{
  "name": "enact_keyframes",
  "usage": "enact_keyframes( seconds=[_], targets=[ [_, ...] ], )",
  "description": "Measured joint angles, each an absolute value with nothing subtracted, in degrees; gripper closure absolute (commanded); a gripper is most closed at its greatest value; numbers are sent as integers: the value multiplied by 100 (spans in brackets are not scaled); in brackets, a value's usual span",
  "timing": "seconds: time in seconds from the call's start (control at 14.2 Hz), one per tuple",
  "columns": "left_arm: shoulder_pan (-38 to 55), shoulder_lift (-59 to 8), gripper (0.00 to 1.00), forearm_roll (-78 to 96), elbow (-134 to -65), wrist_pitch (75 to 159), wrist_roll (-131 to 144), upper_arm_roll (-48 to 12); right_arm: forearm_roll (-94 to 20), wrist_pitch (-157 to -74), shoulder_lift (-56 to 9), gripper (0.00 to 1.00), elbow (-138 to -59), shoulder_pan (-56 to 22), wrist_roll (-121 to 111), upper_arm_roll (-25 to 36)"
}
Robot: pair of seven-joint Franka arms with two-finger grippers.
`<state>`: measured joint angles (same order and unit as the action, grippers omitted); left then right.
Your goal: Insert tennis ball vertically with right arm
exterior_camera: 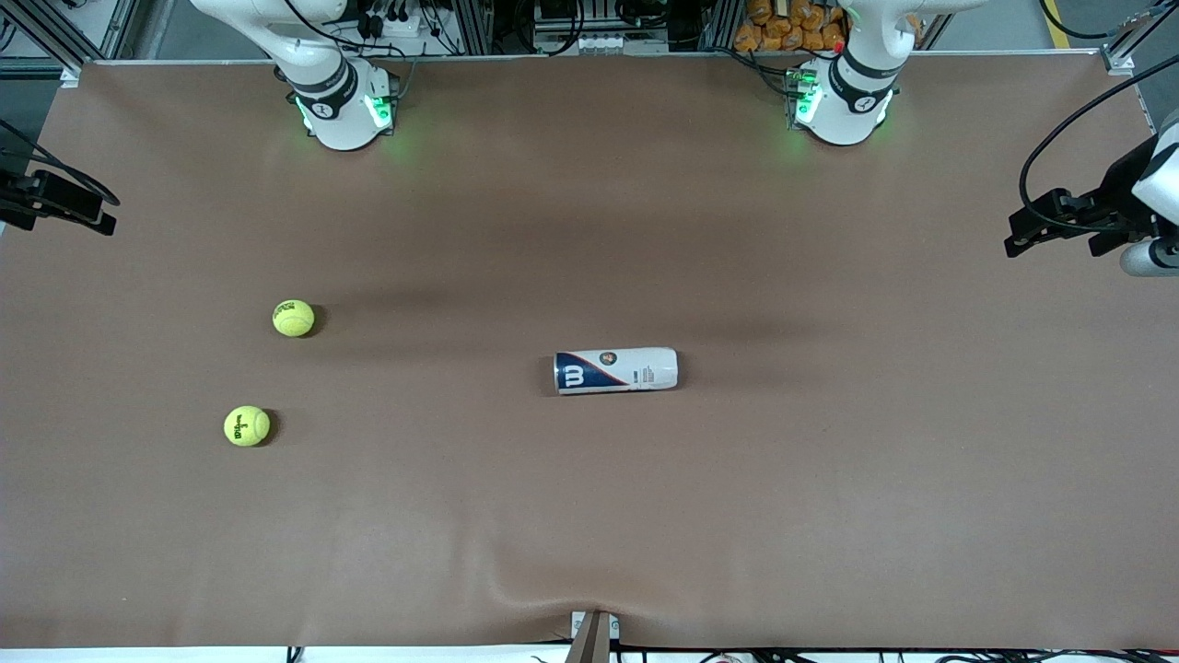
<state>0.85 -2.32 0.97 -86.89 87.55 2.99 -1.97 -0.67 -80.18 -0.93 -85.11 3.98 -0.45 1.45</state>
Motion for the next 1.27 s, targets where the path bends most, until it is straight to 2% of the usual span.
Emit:
enact_keyframes(
  seconds=[0.42, 0.7, 1.06, 1.27],
  targets=[
    [395, -647, 0, 583, -8705, 8753, 35, -253, -41, -8055, -145, 0, -8514, 364, -20, 141],
    [711, -867, 0, 588, -8701, 8760, -158, -264, -13, -8121, -493, 0, -8529, 371, -9, 162],
    [1385, -1169, 0, 525, -8699, 9088, -1140, -276, -12, -8961, -1318, 0, -8727, 507, 1, 209],
    [1783, -1511, 0, 415, -8700, 9518, -2112, -285, -13, -9246, -1426, 0, -9089, 508, 16, 209]
  ],
)
